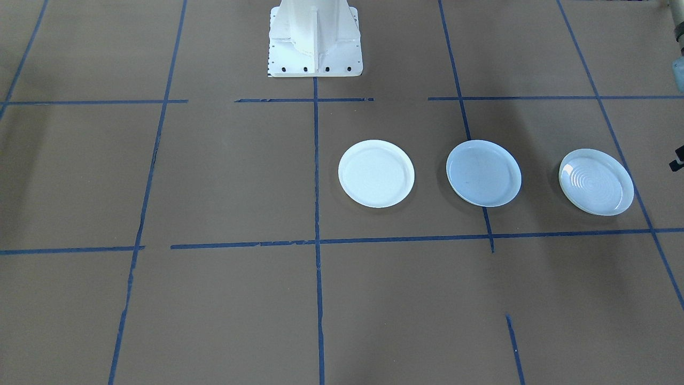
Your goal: Stack plate in center
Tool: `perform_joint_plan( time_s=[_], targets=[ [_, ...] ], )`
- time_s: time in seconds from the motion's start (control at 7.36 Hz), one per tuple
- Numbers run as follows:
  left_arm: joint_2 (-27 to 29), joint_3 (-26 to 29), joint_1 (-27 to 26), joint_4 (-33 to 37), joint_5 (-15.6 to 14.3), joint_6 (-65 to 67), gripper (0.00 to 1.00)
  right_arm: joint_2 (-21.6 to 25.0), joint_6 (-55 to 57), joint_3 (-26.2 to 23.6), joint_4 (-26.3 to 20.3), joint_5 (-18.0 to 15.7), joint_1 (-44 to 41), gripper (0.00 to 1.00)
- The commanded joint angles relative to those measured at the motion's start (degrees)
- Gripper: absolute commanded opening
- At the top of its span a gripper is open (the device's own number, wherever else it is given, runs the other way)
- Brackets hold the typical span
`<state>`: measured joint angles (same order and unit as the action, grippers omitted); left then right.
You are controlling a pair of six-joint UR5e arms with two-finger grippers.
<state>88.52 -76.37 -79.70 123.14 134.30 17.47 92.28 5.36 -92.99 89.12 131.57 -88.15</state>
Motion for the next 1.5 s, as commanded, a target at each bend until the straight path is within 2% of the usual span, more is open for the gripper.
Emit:
perform_joint_plan(
  time_s=[0.0, 0.27, 0.41, 0.54, 0.68, 0.82, 0.95, 1.22, 1.36],
  targets=[
    [0.1, 3.1, 6.3, 8.3, 0.0, 7.6, 1.0, 0.0, 0.0, 0.0, 0.0, 0.0, 0.0, 1.0],
    [0.0, 3.9, 9.5, 8.4, 0.0, 7.7, 1.0, 0.0, 0.0, 0.0, 0.0, -0.1, 0.0, 1.0],
    [0.0, 3.9, 10.0, 8.3, -0.1, 7.6, 0.95, 0.0, 0.0, 0.0, 0.0, 0.0, 0.0, 1.0],
    [0.0, 4.4, 10.0, 8.3, 0.0, 7.6, 0.46, 0.0, 0.0, 0.0, 0.0, 0.0, 0.0, 1.0],
    [0.0, 4.6, 10.1, 8.3, 0.0, 7.5, 0.35, 0.0, 0.0, 0.0, 0.0, -0.1, 0.0, 1.0],
    [0.1, 4.9, 10.1, 8.3, 0.0, 7.4, 0.3, 0.0, 0.0, 0.0, 0.0, -0.1, 0.0, 1.0],
    [0.1, 4.9, 10.1, 8.2, 0.1, 7.4, 0.0, 0.0, 0.0, 0.0, 0.0, 0.0, 0.0, 1.0],
    [0.1, 4.6, 10.0, 7.9, 0.3, 7.8, 0.0, 0.0, -0.1, 0.0, 0.0, 0.0, 0.0, 1.0],
    [0.0, 4.5, 9.9, 7.7, 6.1, 7.7, 0.0, 0.0, -0.1, 0.0, 0.0, -0.1, 0.0, 1.0]
  ],
)
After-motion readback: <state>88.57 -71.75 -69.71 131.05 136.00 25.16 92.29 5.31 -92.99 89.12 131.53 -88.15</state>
